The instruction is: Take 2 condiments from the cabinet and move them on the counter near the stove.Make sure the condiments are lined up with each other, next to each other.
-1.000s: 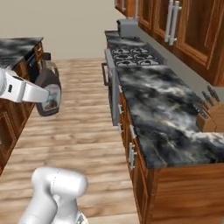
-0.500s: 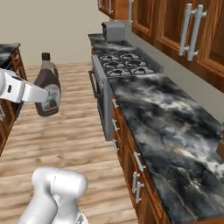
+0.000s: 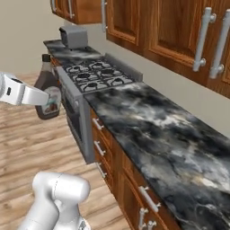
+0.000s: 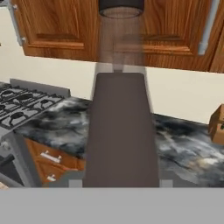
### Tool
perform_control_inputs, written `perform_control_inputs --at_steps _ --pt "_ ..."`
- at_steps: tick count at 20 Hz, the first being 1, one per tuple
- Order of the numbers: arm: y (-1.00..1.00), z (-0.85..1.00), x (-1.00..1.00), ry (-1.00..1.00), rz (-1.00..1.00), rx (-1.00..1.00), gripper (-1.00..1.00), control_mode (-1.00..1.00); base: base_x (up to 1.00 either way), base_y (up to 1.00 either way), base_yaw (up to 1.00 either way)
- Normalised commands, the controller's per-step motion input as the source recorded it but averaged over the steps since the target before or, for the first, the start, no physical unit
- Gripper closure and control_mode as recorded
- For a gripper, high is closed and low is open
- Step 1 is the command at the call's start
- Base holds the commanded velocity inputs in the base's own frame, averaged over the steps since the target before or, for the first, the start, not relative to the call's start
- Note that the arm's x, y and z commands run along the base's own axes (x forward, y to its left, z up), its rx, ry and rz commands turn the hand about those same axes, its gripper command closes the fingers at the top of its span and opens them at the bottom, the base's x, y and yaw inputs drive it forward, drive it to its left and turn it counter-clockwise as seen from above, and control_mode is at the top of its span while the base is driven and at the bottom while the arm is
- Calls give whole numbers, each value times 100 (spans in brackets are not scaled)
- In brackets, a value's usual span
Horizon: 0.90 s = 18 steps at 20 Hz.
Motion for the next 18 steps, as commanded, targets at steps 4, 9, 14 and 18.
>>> perform_control_inputs --at_steps 4,9,14,18 --pt "0 0 0 0 0 0 100 100 83 49 -48" --pt "0 0 0 0 0 0 100 100 44 40 -47" --pt "0 0 0 0 0 0 100 100 17 38 -44" --pt "0 0 0 0 0 0 100 100 17 49 -46"
